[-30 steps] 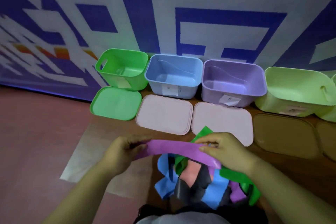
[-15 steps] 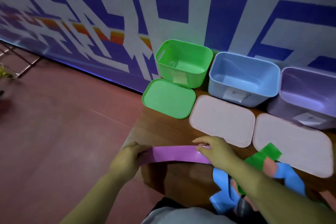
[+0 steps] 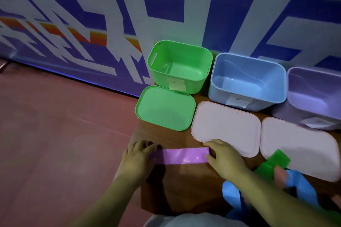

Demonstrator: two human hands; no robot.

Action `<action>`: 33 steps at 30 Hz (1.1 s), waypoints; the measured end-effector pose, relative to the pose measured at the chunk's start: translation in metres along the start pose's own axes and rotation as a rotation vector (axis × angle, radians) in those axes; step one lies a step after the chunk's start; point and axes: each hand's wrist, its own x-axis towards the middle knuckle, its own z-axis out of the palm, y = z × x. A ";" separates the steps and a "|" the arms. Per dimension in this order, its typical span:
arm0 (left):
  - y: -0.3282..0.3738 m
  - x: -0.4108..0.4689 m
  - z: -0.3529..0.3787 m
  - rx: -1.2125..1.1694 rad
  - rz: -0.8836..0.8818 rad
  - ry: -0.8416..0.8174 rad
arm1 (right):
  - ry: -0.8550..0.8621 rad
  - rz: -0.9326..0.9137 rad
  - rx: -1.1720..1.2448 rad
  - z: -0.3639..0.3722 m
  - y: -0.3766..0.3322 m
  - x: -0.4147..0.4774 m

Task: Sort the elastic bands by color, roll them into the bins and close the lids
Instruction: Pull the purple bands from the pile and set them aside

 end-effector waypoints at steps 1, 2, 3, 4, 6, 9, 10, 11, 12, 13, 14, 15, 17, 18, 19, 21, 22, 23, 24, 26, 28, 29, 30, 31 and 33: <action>0.003 0.001 -0.001 0.002 0.005 0.004 | 0.008 0.002 -0.008 -0.002 0.004 -0.004; 0.007 0.001 -0.001 -0.002 0.025 0.008 | 0.014 0.012 -0.014 -0.005 0.009 -0.008; 0.011 0.002 -0.001 -0.013 0.050 0.009 | 0.022 0.030 -0.012 -0.007 0.016 -0.015; 0.016 0.001 -0.001 -0.036 0.071 0.007 | 0.040 0.042 -0.006 -0.009 0.023 -0.022; 0.029 -0.002 0.004 -0.109 0.117 0.015 | 0.093 0.065 0.002 -0.012 0.037 -0.041; 0.056 -0.010 0.013 -0.203 0.182 0.027 | 0.174 0.087 0.025 -0.015 0.056 -0.075; 0.067 -0.013 0.017 -0.218 0.207 0.020 | 0.197 0.092 0.037 -0.016 0.062 -0.086; 0.079 -0.016 0.021 -0.227 0.233 0.003 | 0.215 0.096 0.039 -0.017 0.067 -0.097; 0.091 -0.019 0.023 -0.238 0.260 -0.023 | 0.227 0.092 0.029 -0.018 0.070 -0.108; 0.103 -0.021 0.025 -0.242 0.293 -0.049 | 0.232 0.090 0.014 -0.018 0.074 -0.118; 0.115 -0.024 0.027 -0.237 0.335 -0.078 | 0.228 0.094 0.004 -0.018 0.077 -0.127; 0.127 -0.026 0.028 -0.233 0.379 -0.108 | 0.218 0.111 0.005 -0.018 0.080 -0.135; 0.148 -0.030 0.031 -0.259 0.453 -0.144 | 0.221 0.147 0.025 -0.017 0.088 -0.150; 0.156 -0.031 0.033 -0.283 0.472 -0.149 | 0.227 0.163 0.035 -0.017 0.092 -0.157; 0.164 -0.032 0.036 -0.308 0.481 -0.148 | 0.228 0.178 0.039 -0.017 0.096 -0.163; 0.178 -0.032 0.045 -0.342 0.492 -0.154 | 0.221 0.185 0.045 -0.018 0.100 -0.174; 0.186 -0.033 0.049 -0.345 0.498 -0.164 | 0.219 0.180 0.053 -0.019 0.102 -0.178; 0.193 -0.034 0.051 -0.336 0.511 -0.172 | 0.217 0.180 0.062 -0.019 0.104 -0.182; 0.200 -0.035 0.053 -0.311 0.530 -0.181 | 0.218 0.180 0.068 -0.021 0.105 -0.185; 0.209 -0.035 0.057 -0.207 0.567 -0.206 | 0.222 0.178 0.071 -0.022 0.107 -0.189; 0.211 -0.033 0.061 -0.103 0.582 -0.244 | 0.228 0.168 0.079 -0.022 0.109 -0.191; 0.210 -0.032 0.063 -0.086 0.585 -0.258 | 0.228 0.162 0.081 -0.022 0.109 -0.192; 0.208 -0.032 0.063 -0.092 0.578 -0.272 | 0.227 0.154 0.081 -0.023 0.108 -0.193; 0.206 -0.032 0.062 -0.117 0.557 -0.278 | 0.224 0.146 0.084 -0.024 0.107 -0.194; 0.201 -0.036 0.059 -0.186 0.497 -0.234 | 0.217 0.127 0.077 -0.025 0.103 -0.191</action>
